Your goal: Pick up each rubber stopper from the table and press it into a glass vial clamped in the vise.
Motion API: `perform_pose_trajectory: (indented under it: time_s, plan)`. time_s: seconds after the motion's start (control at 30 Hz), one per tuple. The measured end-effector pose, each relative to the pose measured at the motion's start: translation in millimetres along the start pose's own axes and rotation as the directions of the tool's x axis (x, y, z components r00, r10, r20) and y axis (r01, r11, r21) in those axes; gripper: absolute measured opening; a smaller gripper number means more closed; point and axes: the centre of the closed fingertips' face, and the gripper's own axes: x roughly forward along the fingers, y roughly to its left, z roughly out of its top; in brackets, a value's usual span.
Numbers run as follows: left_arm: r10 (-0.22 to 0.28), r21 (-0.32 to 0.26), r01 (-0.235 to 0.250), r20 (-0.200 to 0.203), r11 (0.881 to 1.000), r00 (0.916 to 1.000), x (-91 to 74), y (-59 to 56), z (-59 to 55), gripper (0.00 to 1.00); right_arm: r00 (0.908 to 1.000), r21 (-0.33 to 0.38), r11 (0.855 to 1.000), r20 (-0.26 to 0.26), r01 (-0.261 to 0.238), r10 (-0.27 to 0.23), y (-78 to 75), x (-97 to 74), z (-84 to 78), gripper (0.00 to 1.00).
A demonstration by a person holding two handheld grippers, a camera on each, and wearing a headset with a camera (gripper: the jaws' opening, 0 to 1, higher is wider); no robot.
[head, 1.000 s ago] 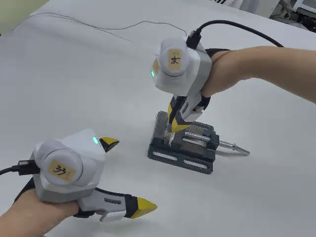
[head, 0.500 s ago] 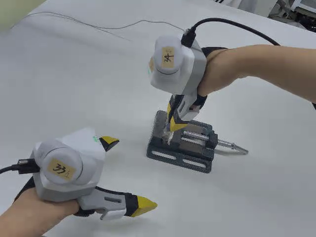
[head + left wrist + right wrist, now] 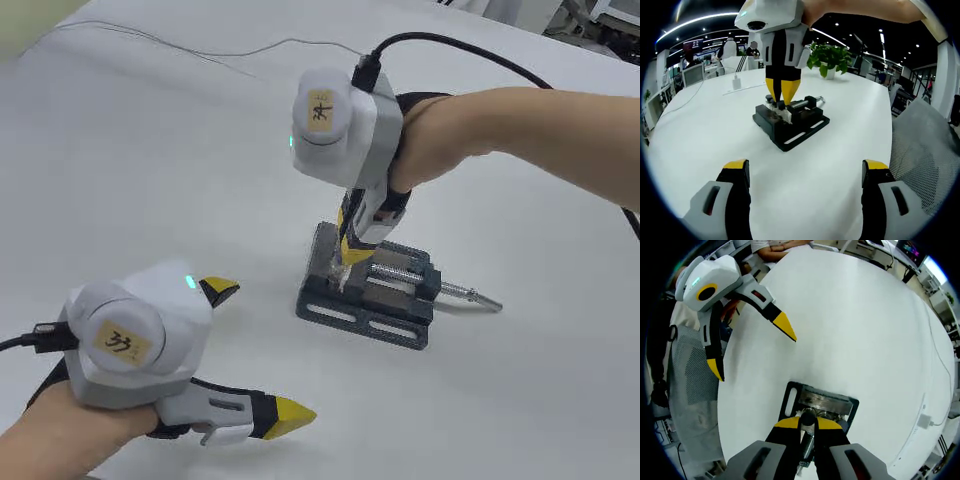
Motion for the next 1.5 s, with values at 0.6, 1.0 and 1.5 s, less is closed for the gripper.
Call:
perform_pose_trajectory:
  time_s: [0.6,1.0,1.5]
  plan:
    - [-0.007,0.002,0.006,0.002,1.0,1.0,1.0,-2.0,1.4,0.91,0.9966,-0.003,1.0,0.081,0.014,-0.014,0.1,0.1,-3.1,0.04]
    - [-0.003,0.001,0.003,0.009,1.0,1.0,-0.2,-1.1,3.7,0.91,0.9959,-0.07,0.997,0.09,0.016,-0.01,-1.7,-0.6,-2.3,0.04]
    - [0.0,-0.004,0.0,0.009,1.0,1.0,-1.5,0.9,2.6,0.9,0.9934,-0.071,0.997,0.112,0.034,-0.026,0.2,-1.8,-2.1,0.07]
